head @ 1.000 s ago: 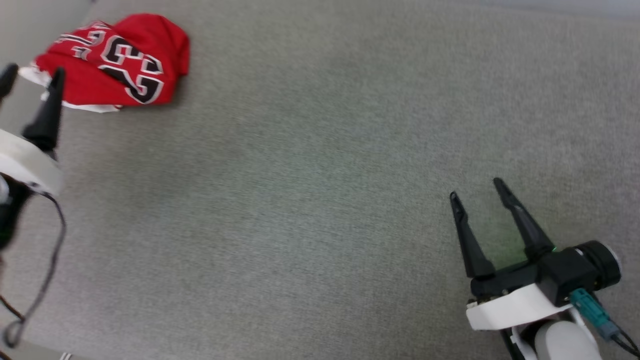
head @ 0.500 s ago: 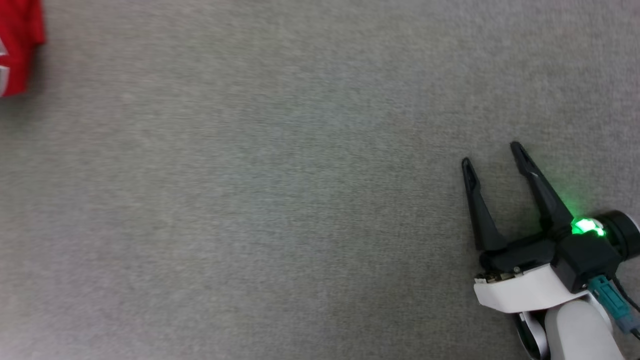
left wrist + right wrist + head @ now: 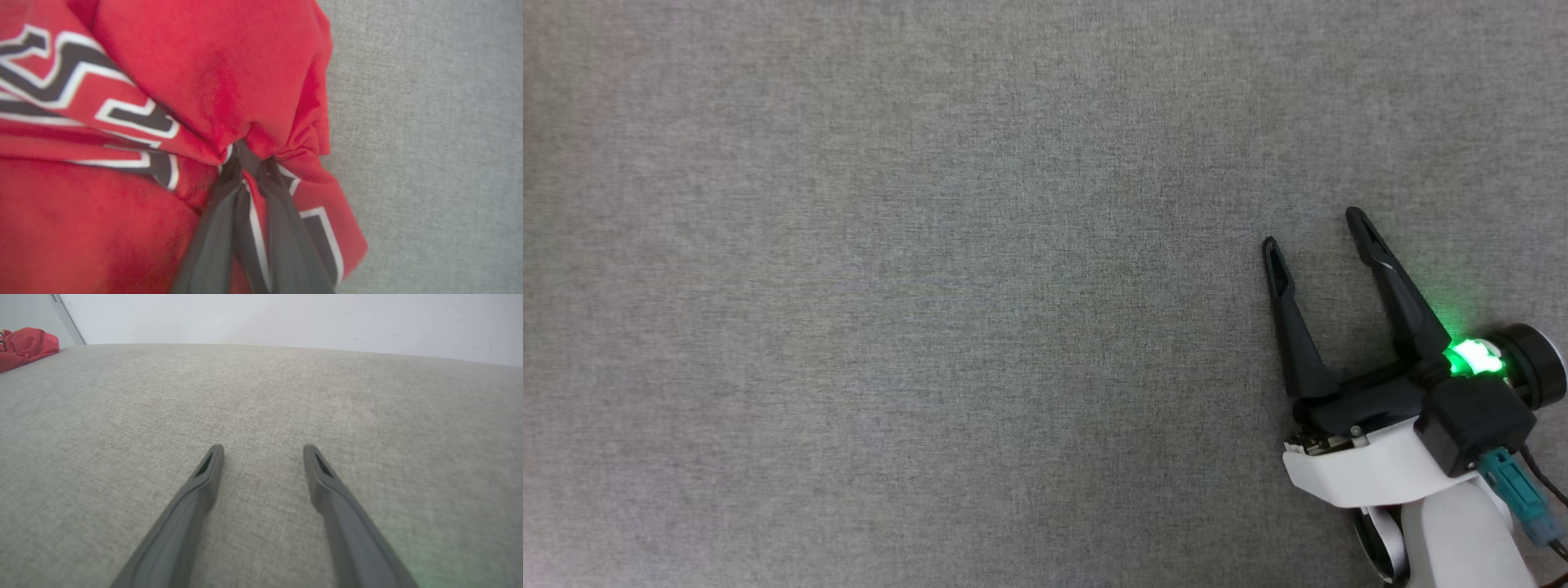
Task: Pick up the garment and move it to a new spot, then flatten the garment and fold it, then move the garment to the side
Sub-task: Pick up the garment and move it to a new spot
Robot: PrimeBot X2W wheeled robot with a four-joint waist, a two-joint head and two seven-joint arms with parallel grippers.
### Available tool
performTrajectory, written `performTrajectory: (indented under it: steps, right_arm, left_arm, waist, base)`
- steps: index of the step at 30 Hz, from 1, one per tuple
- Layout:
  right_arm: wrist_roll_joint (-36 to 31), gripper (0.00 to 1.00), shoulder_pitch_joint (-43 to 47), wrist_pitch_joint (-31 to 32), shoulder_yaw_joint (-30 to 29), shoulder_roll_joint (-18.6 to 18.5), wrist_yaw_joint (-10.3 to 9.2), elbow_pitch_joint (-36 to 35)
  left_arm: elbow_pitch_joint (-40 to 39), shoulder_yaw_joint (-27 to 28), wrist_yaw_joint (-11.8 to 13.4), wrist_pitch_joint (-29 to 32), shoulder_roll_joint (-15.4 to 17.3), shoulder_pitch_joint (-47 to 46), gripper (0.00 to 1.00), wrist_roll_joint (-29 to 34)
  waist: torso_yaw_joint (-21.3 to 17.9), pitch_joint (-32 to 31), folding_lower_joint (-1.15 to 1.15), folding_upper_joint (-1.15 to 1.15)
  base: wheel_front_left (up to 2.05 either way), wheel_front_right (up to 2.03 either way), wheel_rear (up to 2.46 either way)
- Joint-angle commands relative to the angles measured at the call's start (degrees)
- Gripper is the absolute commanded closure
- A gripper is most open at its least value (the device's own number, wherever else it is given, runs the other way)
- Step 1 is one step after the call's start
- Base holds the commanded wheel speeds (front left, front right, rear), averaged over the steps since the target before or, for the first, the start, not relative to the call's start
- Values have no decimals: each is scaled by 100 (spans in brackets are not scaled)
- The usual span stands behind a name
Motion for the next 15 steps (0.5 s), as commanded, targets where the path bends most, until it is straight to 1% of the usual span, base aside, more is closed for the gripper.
performTrajectory:
  steps: [1, 2, 3, 6, 7, 10, 15]
  right_arm:
    - [-51, 0, 200, 180, -158, -145, -30, 619]
    - [-51, 0, 200, 180, -158, -145, -30, 619]
    - [-49, 0, 188, 172, -135, -138, -29, 630]
    - [-48, 0, 223, 157, -100, -127, -24, 662]
    - [-48, 0, 223, 157, -100, -127, -24, 662]
    - [-28, 0, 267, 130, -48, -103, -22, 696]
    - [65, 0, 297, 98, 31, -69, -21, 835]
  left_arm:
    - [-20, -206, -2, -122, -204, 263, 100, -22]
    - [-20, -206, -2, -122, -204, 263, 100, -22]
    - [-111, -261, -2, -413, -141, 255, 100, 7]
    - [-301, -331, -1, -1004, -18, 242, 100, 68]
    - [-301, -331, -1, -1004, -18, 242, 100, 68]
    - [-433, -431, -1, -1682, 16, 276, 100, 116]
    - [-794, -795, -1, -2680, 168, 411, 100, 282]
  waist:
    - [30, -138, 2, 0]
    - [30, -138, 2, 0]
    - [45, -275, 2, 0]
    - [67, -558, 2, 0]
    - [67, -558, 2, 0]
    - [98, -915, 2, 0]
    - [121, -1617, 2, 0]
  base:
    - [0, 0, 0]
    - [0, 0, 0]
    - [0, 0, 0]
    - [0, 0, 0]
    - [0, 0, 0]
    - [0, 0, 0]
    - [0, 0, 0]
